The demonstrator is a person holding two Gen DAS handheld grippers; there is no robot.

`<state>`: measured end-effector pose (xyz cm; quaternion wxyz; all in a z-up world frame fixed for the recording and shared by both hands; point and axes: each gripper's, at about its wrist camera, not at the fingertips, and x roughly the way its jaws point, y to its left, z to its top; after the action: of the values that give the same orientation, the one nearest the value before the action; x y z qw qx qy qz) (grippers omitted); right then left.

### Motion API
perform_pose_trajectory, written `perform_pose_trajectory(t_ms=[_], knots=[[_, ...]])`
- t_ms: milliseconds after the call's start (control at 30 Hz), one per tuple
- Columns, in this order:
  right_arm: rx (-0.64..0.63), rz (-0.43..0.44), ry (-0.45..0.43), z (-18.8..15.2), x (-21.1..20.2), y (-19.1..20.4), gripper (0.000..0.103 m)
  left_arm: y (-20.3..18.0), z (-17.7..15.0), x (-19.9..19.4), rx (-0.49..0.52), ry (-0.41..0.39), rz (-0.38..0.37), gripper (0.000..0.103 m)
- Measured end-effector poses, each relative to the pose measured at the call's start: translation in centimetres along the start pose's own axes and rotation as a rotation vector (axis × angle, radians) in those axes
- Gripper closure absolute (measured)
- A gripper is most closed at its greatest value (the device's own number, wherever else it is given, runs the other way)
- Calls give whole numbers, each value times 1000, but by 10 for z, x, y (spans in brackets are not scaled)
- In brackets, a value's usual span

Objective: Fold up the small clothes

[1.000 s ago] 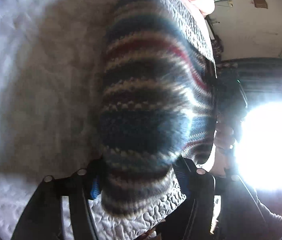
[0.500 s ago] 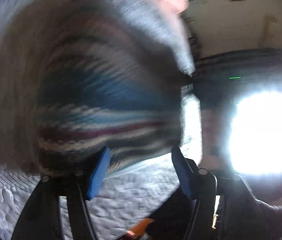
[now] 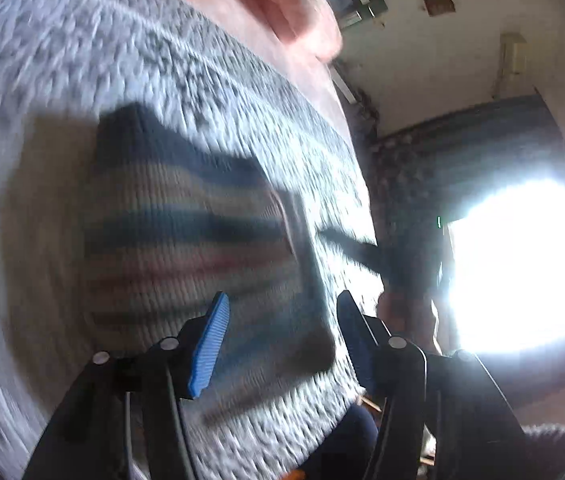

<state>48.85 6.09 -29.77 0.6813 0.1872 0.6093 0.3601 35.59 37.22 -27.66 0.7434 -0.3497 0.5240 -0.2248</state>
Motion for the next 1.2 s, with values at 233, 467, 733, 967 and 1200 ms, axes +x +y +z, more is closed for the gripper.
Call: perform_pose_trajectory(t_ms=[233, 467, 733, 967, 1200], knots=[[7, -51, 26, 2, 10, -4, 98, 40, 9, 3, -65, 28, 76, 75], [-98, -15, 79, -53, -4, 28, 95, -2, -23, 4, 88, 39, 129, 60], [-104, -65, 31, -79, -19, 38, 96, -16, -46, -14, 168, 20, 164, 67], [-87, -177, 51, -111, -17, 18, 103, 5, -80, 2, 131, 69, 235, 86], [-82, -173, -14, -140, -54, 43, 97, -13, -114, -40, 98, 3, 172, 51]])
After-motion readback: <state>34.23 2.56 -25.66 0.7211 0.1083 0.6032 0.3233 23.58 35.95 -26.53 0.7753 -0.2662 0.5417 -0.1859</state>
